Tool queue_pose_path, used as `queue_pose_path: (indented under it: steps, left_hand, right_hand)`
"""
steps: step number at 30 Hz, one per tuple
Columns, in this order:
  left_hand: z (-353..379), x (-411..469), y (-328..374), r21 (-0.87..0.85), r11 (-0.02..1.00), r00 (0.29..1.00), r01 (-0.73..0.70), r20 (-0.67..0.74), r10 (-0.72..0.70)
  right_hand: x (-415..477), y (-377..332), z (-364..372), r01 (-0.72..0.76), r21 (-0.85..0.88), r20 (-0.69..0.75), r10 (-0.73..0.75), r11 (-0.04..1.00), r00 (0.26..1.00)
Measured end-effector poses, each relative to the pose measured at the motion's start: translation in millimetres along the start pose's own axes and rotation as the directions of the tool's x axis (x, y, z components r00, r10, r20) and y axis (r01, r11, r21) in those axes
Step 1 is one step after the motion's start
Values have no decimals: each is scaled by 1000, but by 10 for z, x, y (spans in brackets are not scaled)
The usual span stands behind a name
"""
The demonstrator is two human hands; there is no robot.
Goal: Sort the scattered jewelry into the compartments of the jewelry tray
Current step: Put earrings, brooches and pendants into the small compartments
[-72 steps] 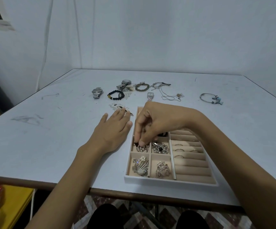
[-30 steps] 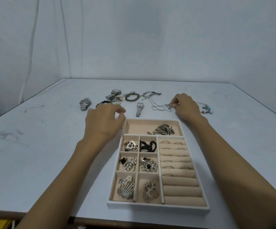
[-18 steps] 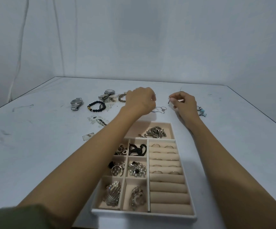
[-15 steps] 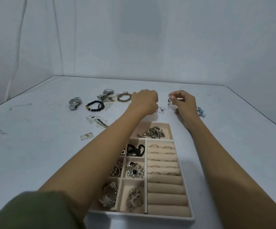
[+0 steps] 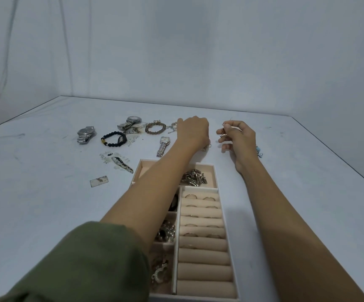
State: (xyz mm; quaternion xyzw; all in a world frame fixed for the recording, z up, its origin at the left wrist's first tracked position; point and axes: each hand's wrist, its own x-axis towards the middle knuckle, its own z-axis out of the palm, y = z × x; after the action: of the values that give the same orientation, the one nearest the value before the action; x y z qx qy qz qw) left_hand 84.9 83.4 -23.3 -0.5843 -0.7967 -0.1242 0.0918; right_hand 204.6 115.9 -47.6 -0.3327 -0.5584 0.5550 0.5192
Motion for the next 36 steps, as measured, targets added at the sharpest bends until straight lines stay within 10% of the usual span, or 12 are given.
queue_pose_path:
  steps: [11, 17, 24, 36]
  left_hand:
    - [75, -52, 32, 264, 946, 981, -190, 87, 173]
    - [-60, -84, -138, -129, 979, 988, -157, -23, 156]
    - [-489, -388, -543, -569, 776, 949, -271, -293, 117]
    - [-386, -1518, -1421, -532, 808, 921, -253, -387, 34]
  right_hand:
    - [-19, -14, 0, -13, 15, -24, 14, 1000, 1000]
    - [-5, -24, -14, -18, 18, -28, 19, 1000, 999]
    - [19, -16, -46, -63, 95, -3, 63, 993, 998]
    - [-115, -128, 69, -83, 31, 219, 74, 996, 973]
